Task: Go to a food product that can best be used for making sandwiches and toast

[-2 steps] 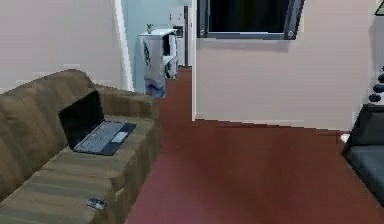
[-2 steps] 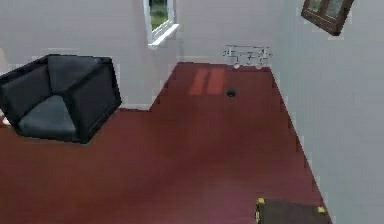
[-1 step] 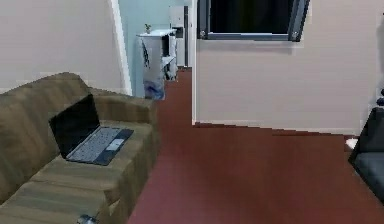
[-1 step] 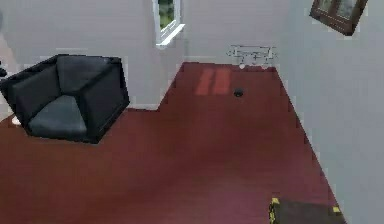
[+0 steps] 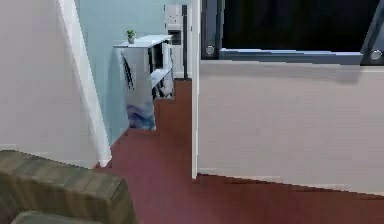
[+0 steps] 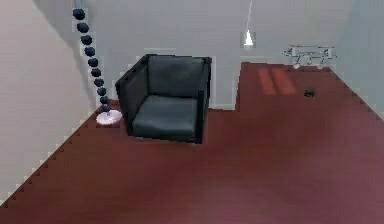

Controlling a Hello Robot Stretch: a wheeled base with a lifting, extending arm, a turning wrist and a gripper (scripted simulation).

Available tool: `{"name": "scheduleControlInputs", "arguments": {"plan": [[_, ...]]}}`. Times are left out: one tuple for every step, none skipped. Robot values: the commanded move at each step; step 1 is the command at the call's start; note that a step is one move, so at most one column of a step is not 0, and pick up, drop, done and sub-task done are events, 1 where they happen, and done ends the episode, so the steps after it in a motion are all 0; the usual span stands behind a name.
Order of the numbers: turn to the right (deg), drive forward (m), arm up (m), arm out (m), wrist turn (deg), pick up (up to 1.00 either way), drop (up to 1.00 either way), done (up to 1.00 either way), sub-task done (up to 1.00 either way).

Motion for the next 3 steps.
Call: {"name": "scheduleControlInputs", "arguments": {"plan": [[0.0, 1.00, 0.00, 0.00, 0.0, 0.00, 0.00, 0.00, 0.00], [-39.0, 0.00, 0.00, 0.00, 0.0, 0.00, 0.00, 0.00, 0.00], [-3.0, 0.00, 0.00, 0.00, 0.0, 0.00, 0.00, 0.00, 0.00]]}}
